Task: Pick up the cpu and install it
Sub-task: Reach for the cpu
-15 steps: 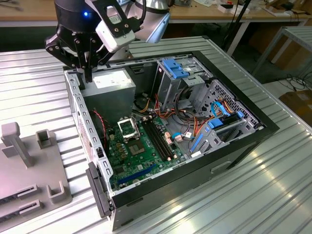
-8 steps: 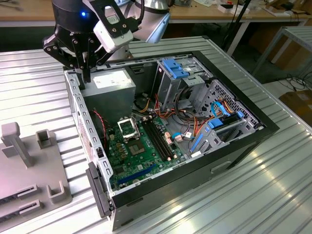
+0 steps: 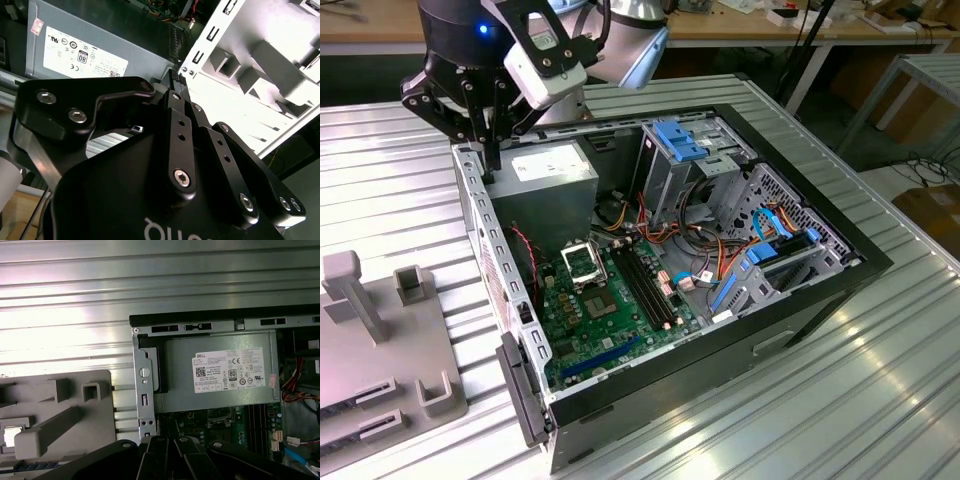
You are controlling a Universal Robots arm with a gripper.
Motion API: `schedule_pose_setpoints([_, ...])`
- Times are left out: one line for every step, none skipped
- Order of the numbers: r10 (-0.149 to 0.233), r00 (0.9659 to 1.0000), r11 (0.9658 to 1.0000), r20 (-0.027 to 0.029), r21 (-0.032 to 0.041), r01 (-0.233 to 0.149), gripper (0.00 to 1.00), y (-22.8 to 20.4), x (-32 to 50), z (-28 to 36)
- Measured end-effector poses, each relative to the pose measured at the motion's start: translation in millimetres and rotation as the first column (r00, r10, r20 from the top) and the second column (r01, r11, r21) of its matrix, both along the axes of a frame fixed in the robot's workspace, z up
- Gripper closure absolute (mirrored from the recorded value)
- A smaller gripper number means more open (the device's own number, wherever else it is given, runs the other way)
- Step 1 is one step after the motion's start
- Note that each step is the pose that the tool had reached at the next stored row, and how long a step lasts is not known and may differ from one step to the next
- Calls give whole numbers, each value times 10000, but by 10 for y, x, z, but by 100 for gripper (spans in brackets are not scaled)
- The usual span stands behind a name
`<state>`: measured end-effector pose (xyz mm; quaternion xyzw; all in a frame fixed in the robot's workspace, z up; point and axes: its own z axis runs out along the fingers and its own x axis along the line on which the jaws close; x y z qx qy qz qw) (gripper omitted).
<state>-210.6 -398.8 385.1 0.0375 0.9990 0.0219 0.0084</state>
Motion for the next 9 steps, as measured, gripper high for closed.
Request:
schedule_pose_setpoints([0, 10000, 10000, 0, 0, 0, 89, 0, -4, 0])
schedule_pose_setpoints([1, 10000, 10000, 0, 0, -1, 89, 0, -9, -1])
schedule_pose_setpoints([2, 10000, 10000, -1, 0, -2, 89, 0, -13, -2])
schedule_pose_setpoints([1, 10000, 10000, -1, -1, -1, 89, 0, -14, -2])
schedule_pose_setpoints([1, 10000, 10000, -1, 0, -1, 89, 0, -14, -4])
schedule_pose_setpoints([1, 10000, 10000, 0, 0, -1, 89, 0, -14, -6])
schedule_pose_setpoints([2, 10000, 10000, 1, 1, -2, 89, 0, -15, -7])
schedule_pose_setpoints([1, 10000, 10000, 1, 1, -1, 89, 0, -16, -7])
schedule_pose_setpoints([0, 10000, 10000, 1, 1, 0, 89, 0, -19, -7])
